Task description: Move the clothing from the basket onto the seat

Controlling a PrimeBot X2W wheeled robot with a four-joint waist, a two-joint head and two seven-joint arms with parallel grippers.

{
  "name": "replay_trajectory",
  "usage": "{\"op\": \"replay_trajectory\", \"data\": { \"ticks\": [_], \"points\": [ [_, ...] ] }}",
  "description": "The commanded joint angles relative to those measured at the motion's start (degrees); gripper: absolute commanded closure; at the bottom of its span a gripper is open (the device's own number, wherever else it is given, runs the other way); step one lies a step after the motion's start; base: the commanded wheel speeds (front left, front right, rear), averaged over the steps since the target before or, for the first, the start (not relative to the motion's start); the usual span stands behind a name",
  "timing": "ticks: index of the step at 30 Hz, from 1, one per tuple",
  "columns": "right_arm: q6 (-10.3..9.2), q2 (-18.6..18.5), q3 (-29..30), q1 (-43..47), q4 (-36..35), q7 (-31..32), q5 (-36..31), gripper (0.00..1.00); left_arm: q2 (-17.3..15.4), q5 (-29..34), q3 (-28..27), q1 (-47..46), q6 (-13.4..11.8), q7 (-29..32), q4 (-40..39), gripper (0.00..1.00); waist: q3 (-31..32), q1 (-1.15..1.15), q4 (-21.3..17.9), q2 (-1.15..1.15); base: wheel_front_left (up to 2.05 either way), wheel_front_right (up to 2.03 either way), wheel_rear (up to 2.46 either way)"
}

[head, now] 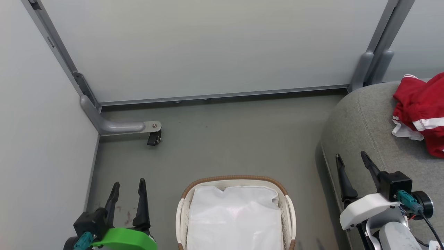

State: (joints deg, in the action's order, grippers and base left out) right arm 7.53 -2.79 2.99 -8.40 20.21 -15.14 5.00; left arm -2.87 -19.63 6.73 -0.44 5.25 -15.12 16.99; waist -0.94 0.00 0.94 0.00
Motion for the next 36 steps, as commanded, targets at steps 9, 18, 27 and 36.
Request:
{"op": "replay_trajectory", "data": {
  "ticks": [9,18,27,36],
  "points": [
    [-0.08,-0.2,-0.7,0.6,0.4,0.0,0.7,0.0,0.0,-0.6,0.4,0.5,-0.2,0.0,0.4,0.0,-0.1,0.0,-0.4,0.0,0.0,0.0,0.0],
    [-0.08,-0.2,-0.9,0.8,0.3,0.0,1.1,0.0,0.0,-0.8,0.8,0.0,0.0,0.0,1.0,0.0,-0.1,0.0,-0.2,0.0,0.0,0.0,0.0],
    [0.0,0.4,-0.3,0.4,2.3,1.1,3.2,1.0,0.1,-3.3,0.4,0.0,0.0,0.7,2.8,1.0,-0.2,0.0,-0.1,0.0,0.0,0.0,0.0],
    [-0.01,0.3,0.1,0.8,1.1,3.7,13.8,1.0,0.0,-12.0,-1.3,-0.8,0.3,3.3,2.0,1.0,-0.1,0.0,-0.2,0.0,0.0,0.0,0.0]
  ]
}}
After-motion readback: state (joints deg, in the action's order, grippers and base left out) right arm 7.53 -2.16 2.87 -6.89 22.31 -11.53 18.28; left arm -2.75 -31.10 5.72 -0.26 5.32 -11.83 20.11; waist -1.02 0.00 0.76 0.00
